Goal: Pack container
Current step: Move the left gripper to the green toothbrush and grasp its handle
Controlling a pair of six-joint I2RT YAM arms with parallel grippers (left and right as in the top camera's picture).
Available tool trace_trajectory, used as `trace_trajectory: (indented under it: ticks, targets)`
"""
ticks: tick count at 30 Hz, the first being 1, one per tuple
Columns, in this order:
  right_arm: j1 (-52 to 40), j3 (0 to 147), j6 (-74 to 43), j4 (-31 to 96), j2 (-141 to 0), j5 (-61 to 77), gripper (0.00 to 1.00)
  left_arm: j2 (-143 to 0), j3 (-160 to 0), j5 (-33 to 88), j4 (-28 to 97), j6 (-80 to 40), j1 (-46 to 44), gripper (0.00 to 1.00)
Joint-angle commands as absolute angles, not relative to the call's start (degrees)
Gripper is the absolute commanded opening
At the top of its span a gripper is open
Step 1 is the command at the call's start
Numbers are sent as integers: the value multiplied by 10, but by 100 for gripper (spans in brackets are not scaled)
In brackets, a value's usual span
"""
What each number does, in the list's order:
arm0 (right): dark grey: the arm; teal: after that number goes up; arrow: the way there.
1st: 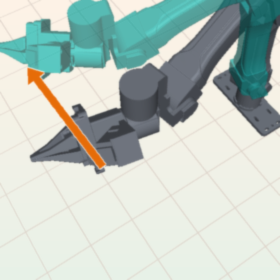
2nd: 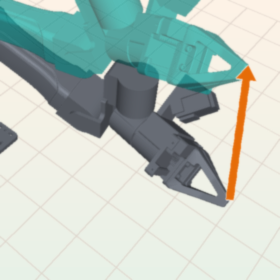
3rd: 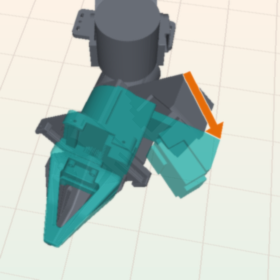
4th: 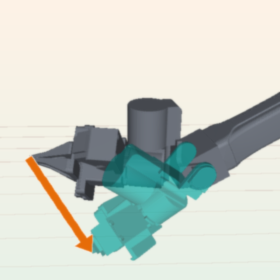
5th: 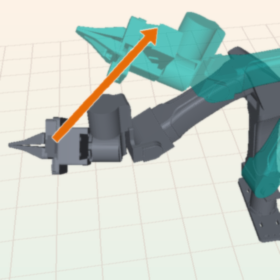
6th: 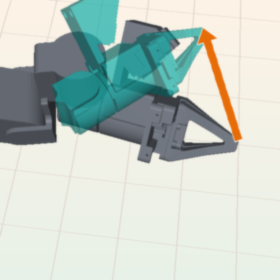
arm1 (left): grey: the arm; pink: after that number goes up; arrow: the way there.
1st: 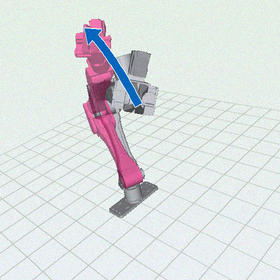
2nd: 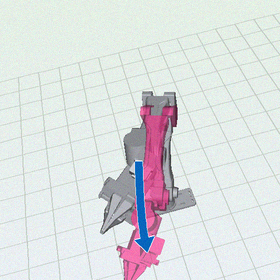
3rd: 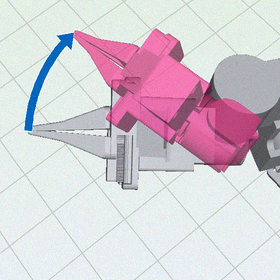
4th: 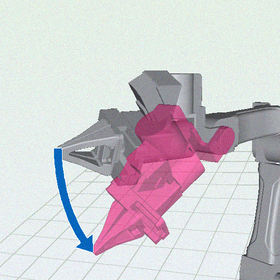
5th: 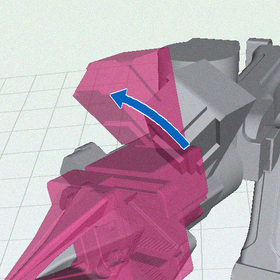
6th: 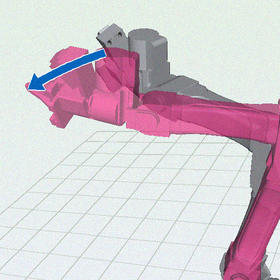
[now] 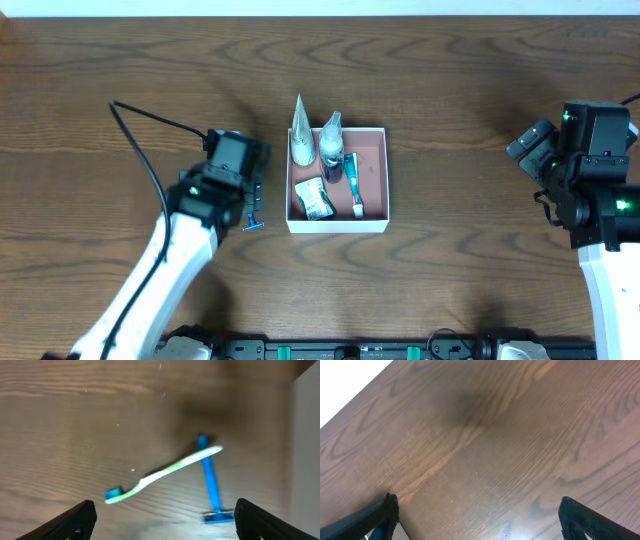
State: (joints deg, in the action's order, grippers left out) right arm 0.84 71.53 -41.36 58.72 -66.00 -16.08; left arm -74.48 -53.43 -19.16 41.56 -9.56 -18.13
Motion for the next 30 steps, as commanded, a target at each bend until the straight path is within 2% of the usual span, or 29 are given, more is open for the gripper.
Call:
trace_trajectory:
  ticks: [1,4,11,30]
  targets:
    - [11,720,-406,588,-660,-164,99,-785,-527,-118,401,37,-134,89]
    - [11,720,-406,588,-660,-165,99,-831,-527,-67,395,74,-90,89]
    - [11,720,-406,588,-660,-165,99,-897,-527,12,405,79,-22,88]
    - [11,720,-406,588,-660,-165,99,-967,-527,24,361,119,17,83]
